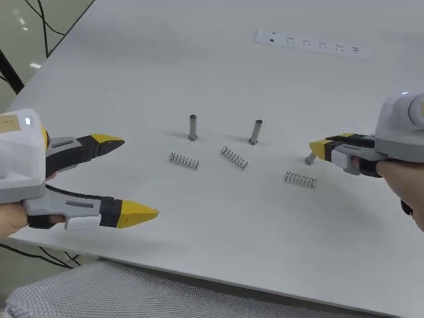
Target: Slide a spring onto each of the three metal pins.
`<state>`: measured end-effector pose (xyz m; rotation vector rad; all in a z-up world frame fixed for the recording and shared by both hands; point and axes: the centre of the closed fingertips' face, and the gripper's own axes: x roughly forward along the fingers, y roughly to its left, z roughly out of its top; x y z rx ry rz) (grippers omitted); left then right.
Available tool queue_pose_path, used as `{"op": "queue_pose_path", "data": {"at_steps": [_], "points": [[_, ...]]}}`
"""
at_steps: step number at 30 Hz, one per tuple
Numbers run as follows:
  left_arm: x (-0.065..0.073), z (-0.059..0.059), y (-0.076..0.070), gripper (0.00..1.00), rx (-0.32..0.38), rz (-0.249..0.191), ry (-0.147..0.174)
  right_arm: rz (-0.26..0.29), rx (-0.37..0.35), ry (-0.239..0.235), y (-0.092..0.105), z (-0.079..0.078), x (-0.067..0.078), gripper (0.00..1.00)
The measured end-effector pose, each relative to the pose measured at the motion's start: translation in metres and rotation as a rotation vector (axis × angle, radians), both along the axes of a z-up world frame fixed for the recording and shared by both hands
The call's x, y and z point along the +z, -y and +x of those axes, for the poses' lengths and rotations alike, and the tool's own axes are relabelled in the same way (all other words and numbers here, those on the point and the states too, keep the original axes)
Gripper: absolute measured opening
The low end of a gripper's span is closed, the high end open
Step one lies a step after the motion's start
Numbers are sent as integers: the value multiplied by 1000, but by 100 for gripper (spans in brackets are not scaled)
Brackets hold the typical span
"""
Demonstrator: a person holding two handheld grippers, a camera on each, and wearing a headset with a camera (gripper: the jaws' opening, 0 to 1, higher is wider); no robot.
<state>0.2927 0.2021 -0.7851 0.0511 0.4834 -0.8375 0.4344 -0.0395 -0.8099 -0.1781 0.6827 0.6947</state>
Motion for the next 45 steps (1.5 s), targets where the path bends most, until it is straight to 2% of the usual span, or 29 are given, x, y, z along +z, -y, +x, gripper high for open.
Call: {"op": "queue_pose_path", "data": {"at_steps": [9, 23, 32, 39, 45], "points": [[1, 1, -1, 84, 1, -3, 2, 11, 4, 20, 3, -2, 5, 26], [2, 3, 0, 84, -9, 6, 9, 27, -2, 22, 14, -10, 10, 28], [6, 11, -2, 84, -15, 16, 24, 26, 14, 25, 21, -18, 15, 28], [9, 14, -2, 84, -19, 20, 31, 3, 75, 2, 20, -32, 9, 28], [7, 13, -1, 84, -24, 23, 27, -54, 193, -21, 13, -46, 4, 28]]}}
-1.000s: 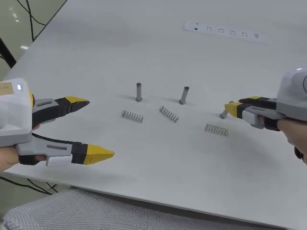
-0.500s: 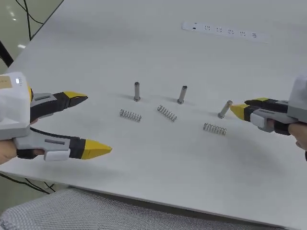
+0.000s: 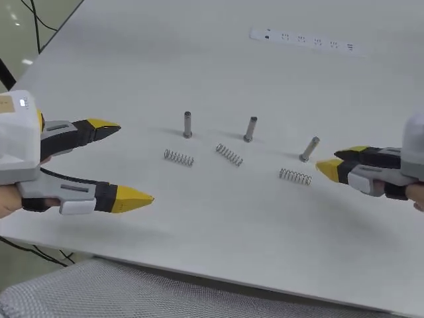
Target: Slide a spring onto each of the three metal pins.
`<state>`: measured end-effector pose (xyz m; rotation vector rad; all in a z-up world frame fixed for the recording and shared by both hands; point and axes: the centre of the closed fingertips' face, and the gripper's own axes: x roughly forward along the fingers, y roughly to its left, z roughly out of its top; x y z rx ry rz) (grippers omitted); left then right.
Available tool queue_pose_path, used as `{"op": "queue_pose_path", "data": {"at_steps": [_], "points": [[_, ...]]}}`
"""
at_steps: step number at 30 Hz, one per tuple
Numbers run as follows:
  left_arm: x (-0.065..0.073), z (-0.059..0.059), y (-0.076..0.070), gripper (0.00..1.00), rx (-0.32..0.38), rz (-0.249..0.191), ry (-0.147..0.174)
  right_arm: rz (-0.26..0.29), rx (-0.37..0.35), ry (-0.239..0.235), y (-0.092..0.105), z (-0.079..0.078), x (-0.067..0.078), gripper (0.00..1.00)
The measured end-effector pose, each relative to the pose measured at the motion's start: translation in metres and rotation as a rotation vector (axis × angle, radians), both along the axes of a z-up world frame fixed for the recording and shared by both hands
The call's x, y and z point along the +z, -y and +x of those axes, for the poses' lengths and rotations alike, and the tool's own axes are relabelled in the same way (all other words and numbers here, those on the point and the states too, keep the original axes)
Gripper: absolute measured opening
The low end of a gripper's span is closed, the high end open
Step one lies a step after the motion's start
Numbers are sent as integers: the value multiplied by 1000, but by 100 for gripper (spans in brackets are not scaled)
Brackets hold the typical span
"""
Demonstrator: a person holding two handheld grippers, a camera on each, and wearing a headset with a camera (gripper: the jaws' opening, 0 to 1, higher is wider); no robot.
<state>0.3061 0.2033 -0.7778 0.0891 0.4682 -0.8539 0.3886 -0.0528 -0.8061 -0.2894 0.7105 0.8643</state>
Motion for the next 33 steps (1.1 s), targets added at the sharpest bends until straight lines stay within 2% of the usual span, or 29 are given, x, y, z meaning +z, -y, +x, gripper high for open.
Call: {"op": "queue_pose_path", "data": {"at_steps": [7, 10, 15, 19, 23, 26, 28, 33], "points": [[-1, -1, 0, 84, 1, 0, -3, -59, 112, -10, -7, -6, -3, 28], [-2, -2, -1, 84, 2, 3, -4, -76, 155, -32, -12, -10, -6, 28], [-4, -3, -3, 84, 7, 5, -7, -156, 227, -53, -16, -14, -18, 28], [-5, -4, -3, 84, 10, 3, -10, -211, 293, -37, -23, -15, -22, 28], [-6, -6, -3, 84, 6, 11, -11, -321, 404, -20, -26, -17, -28, 27], [-6, -6, -3, 84, 4, 15, -10, -401, 458, -33, -23, -16, -35, 25], [-6, -6, -2, 84, 5, 14, -10, -400, 469, -47, -26, -16, -37, 23], [-7, -8, -3, 84, 8, 11, -11, -440, 519, -86, -26, -18, -45, 21]]}}
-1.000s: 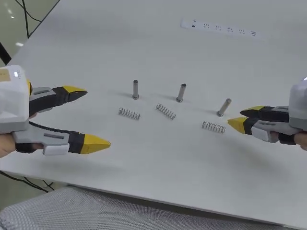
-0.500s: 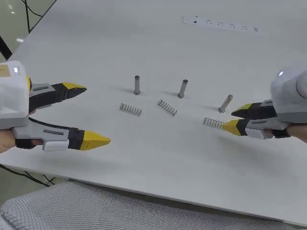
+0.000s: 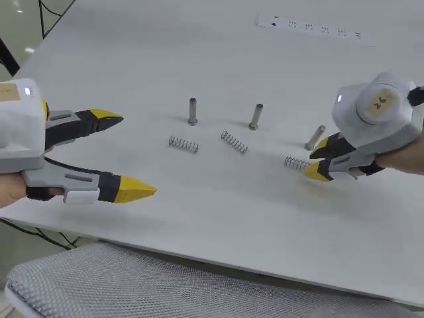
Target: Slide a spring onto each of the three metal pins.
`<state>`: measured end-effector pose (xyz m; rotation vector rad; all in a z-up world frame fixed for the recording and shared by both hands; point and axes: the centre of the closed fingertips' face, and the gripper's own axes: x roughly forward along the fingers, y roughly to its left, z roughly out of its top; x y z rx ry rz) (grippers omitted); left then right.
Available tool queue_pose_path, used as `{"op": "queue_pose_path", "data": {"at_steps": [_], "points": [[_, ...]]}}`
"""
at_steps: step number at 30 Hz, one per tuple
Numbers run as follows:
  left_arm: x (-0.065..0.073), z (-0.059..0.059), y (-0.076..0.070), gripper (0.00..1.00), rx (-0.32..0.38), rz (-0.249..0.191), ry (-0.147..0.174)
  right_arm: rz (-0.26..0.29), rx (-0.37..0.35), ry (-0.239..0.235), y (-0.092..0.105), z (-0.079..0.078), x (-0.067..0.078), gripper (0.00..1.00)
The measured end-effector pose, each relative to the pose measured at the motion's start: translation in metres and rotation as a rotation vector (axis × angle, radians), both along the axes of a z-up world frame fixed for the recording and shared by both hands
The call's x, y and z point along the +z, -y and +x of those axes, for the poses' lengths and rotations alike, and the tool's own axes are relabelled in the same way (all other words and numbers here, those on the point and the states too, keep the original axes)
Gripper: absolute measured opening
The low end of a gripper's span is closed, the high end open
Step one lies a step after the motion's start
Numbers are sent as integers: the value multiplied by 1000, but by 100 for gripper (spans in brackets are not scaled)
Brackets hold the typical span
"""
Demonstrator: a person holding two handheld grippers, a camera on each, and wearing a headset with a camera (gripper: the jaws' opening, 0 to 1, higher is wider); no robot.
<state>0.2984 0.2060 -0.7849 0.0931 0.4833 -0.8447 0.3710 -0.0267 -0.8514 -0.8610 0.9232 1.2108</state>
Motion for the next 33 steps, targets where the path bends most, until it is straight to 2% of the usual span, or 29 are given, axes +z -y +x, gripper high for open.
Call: {"op": "queue_pose_path", "data": {"at_steps": [7, 13, 18, 20, 24, 29, 33], "points": [[-2, -4, -3, 84, 9, -1, -8, -58, 27, -13, 6, 3, -12, 18], [-2, -5, -5, 84, 12, 0, -10, -61, 44, -14, 8, 2, -14, 14], [-2, -4, -2, 84, 1, 5, -13, -71, 80, 4, 10, 2, -13, 13], [-2, -4, 1, 84, -8, 5, -14, -63, 86, 19, 9, 2, -9, 13], [-1, -2, 8, 83, -28, 8, -13, -34, 73, 6, 8, -1, -1, 13], [-2, -1, 19, 83, -69, 20, -16, -33, 91, 20, 11, -6, 6, 13], [2, 1, 29, 82, -90, -1, -12, 0, 82, 21, 8, -11, 12, 13]]}}
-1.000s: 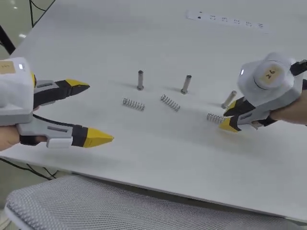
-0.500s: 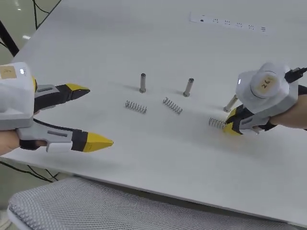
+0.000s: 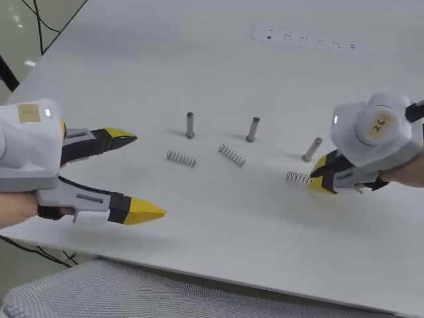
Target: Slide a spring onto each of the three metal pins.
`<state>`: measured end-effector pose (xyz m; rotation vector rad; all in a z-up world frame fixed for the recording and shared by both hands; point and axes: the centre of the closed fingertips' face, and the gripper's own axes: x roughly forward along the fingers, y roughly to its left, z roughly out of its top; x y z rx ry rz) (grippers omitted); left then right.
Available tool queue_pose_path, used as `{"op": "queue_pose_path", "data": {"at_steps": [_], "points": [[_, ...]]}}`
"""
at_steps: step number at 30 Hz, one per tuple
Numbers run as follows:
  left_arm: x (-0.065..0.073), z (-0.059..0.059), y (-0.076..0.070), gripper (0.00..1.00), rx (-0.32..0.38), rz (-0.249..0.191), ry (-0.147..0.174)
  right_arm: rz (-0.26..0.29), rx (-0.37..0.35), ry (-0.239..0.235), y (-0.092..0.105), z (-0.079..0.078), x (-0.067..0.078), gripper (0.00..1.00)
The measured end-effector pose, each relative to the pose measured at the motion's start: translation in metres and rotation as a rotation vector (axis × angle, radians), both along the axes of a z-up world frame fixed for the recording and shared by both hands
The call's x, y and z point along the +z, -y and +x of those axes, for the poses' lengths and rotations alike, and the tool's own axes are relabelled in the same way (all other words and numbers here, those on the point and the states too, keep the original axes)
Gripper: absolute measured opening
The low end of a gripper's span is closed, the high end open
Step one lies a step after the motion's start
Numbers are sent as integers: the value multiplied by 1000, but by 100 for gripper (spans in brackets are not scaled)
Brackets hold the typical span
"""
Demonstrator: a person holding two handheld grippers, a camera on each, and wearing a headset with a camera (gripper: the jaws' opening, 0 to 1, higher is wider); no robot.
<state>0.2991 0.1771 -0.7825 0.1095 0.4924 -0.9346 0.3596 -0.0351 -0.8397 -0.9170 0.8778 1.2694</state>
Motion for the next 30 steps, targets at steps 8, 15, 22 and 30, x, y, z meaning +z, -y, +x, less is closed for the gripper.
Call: {"op": "queue_pose_path", "data": {"at_steps": [8, 15, 22, 30], "points": [[6, 7, 27, 80, -62, -36, 10, 69, 3, 16, -12, -10, 14, 13], [11, 15, 51, 77, -121, -65, 24, 104, 45, 40, -22, -18, 30, 13], [13, 16, 72, 73, -186, -113, 15, 127, 78, 55, -29, -23, 40, 13], [11, 22, 92, 63, -246, -151, 7, 159, 99, 59, -40, -30, 49, 13]]}}
